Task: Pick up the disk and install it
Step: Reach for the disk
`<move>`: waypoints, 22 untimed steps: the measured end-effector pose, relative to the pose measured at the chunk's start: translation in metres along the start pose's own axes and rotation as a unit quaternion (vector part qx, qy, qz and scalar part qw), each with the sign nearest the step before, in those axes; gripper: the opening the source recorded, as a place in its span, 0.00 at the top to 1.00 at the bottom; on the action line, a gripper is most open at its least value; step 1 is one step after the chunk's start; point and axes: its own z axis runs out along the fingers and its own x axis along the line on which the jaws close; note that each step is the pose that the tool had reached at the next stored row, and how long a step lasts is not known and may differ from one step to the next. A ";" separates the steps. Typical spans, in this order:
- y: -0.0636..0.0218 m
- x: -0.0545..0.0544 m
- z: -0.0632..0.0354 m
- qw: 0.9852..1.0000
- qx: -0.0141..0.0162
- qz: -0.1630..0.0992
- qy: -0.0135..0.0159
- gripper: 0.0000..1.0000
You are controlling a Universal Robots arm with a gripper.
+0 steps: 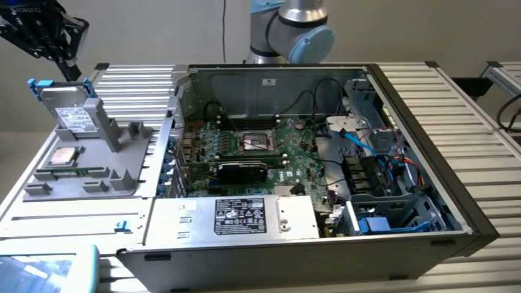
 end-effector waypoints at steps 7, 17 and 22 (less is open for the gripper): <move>-0.0021 0.032 -0.0006 1.000 0.000 0.000 0.000 0.89; 0.0058 0.072 -0.0007 1.000 0.000 0.000 0.000 0.89; 0.0269 0.077 -0.0001 1.000 0.000 0.000 0.000 0.89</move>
